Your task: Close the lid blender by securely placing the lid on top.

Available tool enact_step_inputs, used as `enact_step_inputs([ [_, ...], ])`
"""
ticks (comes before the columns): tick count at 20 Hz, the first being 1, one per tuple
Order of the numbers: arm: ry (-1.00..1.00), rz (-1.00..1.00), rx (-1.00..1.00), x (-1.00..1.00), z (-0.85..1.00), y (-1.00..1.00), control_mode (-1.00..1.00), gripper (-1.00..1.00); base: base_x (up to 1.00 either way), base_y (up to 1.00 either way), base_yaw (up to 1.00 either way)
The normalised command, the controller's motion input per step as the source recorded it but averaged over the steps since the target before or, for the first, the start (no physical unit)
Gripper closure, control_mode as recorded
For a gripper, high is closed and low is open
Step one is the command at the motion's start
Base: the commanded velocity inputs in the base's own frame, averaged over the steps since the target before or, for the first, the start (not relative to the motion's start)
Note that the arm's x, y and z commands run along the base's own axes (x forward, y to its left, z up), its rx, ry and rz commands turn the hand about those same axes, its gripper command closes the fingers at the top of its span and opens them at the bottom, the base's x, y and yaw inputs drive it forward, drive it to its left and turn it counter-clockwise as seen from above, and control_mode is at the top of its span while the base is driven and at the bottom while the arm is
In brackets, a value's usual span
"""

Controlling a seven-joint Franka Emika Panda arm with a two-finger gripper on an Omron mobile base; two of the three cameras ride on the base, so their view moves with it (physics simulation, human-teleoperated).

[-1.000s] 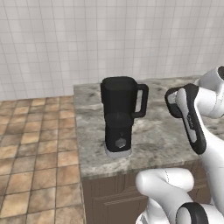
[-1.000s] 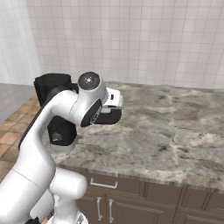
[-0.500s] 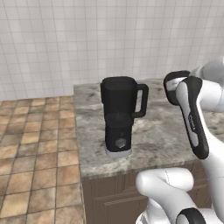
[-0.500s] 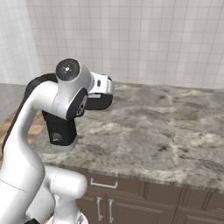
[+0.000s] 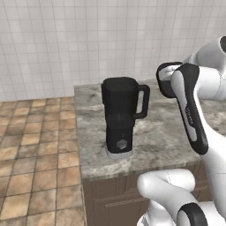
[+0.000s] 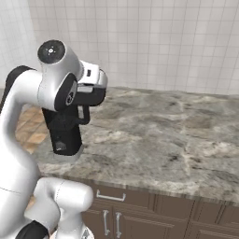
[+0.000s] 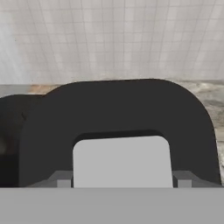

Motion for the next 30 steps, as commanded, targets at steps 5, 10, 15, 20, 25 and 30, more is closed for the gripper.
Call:
enact_step_inputs([
  [5, 0.01, 0.00, 0.04, 0.05, 0.14, 0.81, -1.00, 1.00, 0.00, 0.00, 0.00],
  [10, 0.02, 0.00, 0.04, 0.24, 0.05, 0.79, -1.00, 1.00, 0.00, 0.00, 0.00],
  [15, 0.09, 0.00, 0.04, 0.42, 0.37, 0.52, -1.00, 1.00, 0.00, 0.00, 0.00],
  [20, 0.17, 0.00, 0.03, 0.50, 0.57, 0.35, -1.00, 1.00, 0.00, 0.00, 0.00],
  [25, 0.21, 0.00, 0.02, 0.34, 0.34, 0.23, -1.00, 1.00, 0.00, 0.00, 0.00],
  [30, 0.18, 0.00, 0.00, 0.17, -0.11, 0.04, -1.00, 1.00, 0.00, 0.00, 0.00],
])
